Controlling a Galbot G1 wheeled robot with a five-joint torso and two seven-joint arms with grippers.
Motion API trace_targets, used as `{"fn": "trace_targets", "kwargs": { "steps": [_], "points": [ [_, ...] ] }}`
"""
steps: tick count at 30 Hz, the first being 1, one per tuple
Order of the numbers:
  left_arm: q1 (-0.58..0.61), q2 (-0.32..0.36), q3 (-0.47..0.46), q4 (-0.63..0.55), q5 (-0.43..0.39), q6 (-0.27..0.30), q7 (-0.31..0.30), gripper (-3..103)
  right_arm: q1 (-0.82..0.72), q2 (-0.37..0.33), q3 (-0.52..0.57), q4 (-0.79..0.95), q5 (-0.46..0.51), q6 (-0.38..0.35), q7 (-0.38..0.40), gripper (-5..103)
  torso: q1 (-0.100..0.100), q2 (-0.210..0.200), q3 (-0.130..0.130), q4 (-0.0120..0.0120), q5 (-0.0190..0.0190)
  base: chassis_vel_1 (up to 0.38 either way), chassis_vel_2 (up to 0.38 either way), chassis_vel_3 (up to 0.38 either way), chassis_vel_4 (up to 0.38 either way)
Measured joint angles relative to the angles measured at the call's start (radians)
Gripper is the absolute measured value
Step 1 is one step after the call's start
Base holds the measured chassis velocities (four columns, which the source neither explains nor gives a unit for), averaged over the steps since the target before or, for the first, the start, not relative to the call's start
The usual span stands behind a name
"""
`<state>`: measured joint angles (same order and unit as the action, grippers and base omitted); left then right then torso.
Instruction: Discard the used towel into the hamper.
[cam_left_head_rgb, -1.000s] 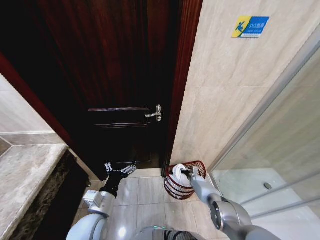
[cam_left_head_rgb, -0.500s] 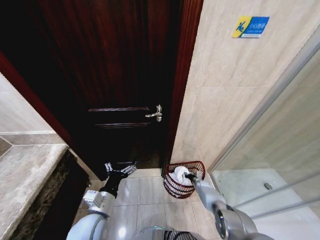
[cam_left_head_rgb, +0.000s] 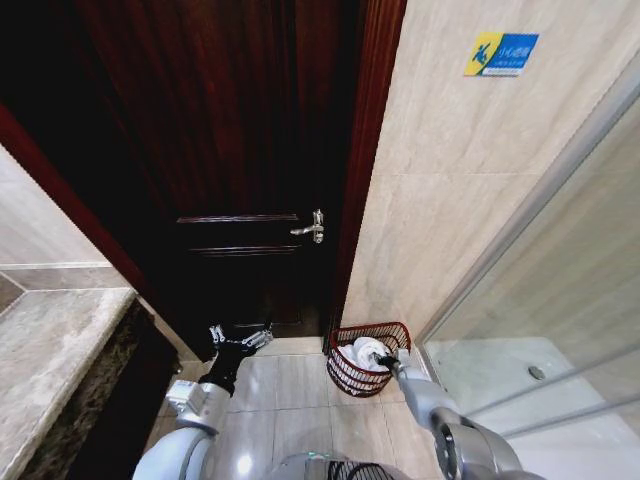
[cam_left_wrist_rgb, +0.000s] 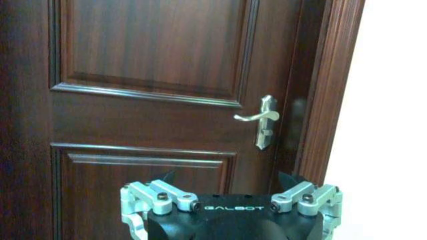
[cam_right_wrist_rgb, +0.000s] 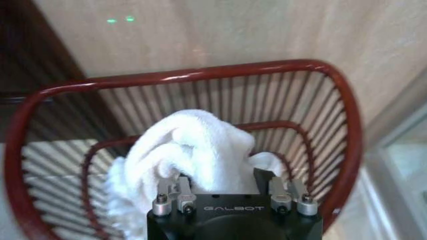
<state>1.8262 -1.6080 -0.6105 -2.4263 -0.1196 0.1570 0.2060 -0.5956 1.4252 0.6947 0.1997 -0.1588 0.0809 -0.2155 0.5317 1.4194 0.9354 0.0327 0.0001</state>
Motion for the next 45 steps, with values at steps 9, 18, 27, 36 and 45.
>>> {"fn": "trace_targets", "kwargs": {
  "steps": [9, 18, 27, 36, 45],
  "points": [
    [0.0, 0.0, 0.0, 0.0, 0.0, 0.0, 0.0, 100, -0.043, -0.041, -0.041, 0.107, 0.031, -0.012, -0.044, 91, 0.0, 0.0, 0.0, 0.0, 0.0001, 0.0, 0.0, 0.0, 0.0],
    [0.0, 0.0, 0.0, 0.0, 0.0, 0.0, 0.0, 100, -0.319, -0.14, -0.211, 0.566, 0.359, -0.044, -0.085, 100, 0.0, 0.0, 0.0, -0.0001, -0.0003, 0.0, 0.0, 0.0, 0.0],
    [0.0, 0.0, 0.0, 0.0, 0.0, 0.0, 0.0, 100, -0.596, -0.169, -0.131, 1.045, 0.468, -0.016, -0.033, 100, 0.0, 0.0, 0.0, 0.0003, -0.0004, 0.0, 0.0, 0.0, 0.0],
    [0.0, 0.0, 0.0, 0.0, 0.0, 0.0, 0.0, 100, -0.86, -0.113, 0.027, 1.455, 0.448, 0.06, 0.032, 100, 0.0, 0.0, 0.0, 0.0, -0.0003, 0.0, 0.0, 0.0, 0.0],
    [0.0, 0.0, 0.0, 0.0, 0.0, 0.0, 0.0, 100, -1.059, -0.047, 0.113, 1.772, 0.494, 0.095, 0.062, 100, 0.0, 0.0, 0.0, 0.0, -0.0002, 0.0, 0.0, 0.0, 0.0]
  ]
}}
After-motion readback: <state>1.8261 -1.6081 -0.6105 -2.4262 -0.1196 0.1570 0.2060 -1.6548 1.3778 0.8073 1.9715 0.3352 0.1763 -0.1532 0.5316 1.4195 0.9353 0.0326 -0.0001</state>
